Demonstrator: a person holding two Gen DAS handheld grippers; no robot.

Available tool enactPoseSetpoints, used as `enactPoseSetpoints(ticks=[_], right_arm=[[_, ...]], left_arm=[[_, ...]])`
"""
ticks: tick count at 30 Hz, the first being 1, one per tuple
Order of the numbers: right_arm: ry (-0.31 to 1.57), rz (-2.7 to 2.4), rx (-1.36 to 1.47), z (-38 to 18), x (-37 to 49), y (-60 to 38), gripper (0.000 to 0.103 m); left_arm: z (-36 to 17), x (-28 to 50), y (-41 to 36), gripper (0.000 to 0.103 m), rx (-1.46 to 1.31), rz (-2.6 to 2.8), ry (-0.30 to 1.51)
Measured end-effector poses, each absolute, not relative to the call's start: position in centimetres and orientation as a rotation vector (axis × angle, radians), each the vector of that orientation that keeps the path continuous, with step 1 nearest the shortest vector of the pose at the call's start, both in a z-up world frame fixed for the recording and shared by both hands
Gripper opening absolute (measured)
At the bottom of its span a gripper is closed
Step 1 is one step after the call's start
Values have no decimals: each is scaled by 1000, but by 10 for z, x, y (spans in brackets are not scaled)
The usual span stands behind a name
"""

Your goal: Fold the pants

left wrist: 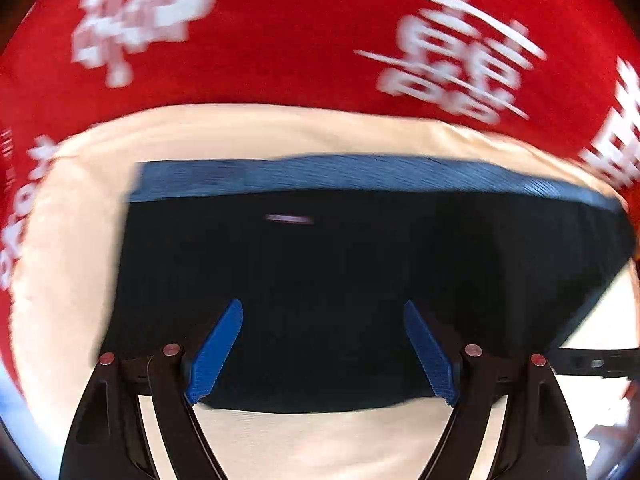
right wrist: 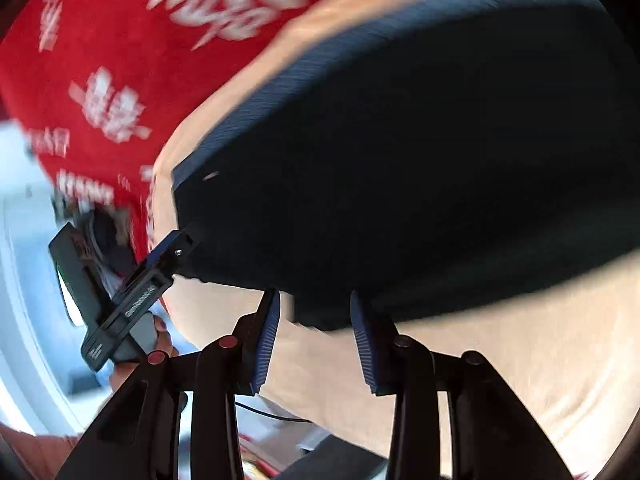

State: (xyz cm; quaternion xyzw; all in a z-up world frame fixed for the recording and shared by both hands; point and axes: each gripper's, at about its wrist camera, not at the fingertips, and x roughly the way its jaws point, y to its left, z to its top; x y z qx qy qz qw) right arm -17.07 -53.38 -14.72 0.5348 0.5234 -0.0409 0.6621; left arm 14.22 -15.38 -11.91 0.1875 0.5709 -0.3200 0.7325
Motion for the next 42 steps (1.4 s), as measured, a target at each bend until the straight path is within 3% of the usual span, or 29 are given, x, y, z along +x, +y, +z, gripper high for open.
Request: enactPoseSetpoints(ticks=[10, 11, 12, 18, 22, 27, 29, 34, 42], right_arm=[[914, -219, 1504, -186, -207, -559, 39], [904, -224, 1537, -189, -208, -562, 19], [903, -242, 1555, -192, -207, -565, 7], [883, -188, 1400, -155, -224, -552, 8], [958, -242, 1383, -187, -231, -540, 7], [989, -215, 1336, -169, -241, -548, 26], [1006, -244, 1274, -157, -252, -559, 45], [952, -290, 1213, -124, -268, -598, 45], [1068, -220, 899, -131, -156, -633, 43]], left_arm=[[-131, 91, -222, 84, 487, -886, 1302], [-136, 87, -229, 84, 499, -905, 1312], [-139, 84, -234, 83, 512, -916, 1323], [-136, 42, -227, 83, 581, -978, 1311], [-155, 36, -217, 84, 548, -923, 1383], [-143, 43, -221, 84, 542, -850, 1361], [-133, 51, -223, 84, 511, -828, 1346], [-114, 80, -244, 84, 507, -767, 1243], [-148, 127, -306, 84, 546, -690, 1179]])
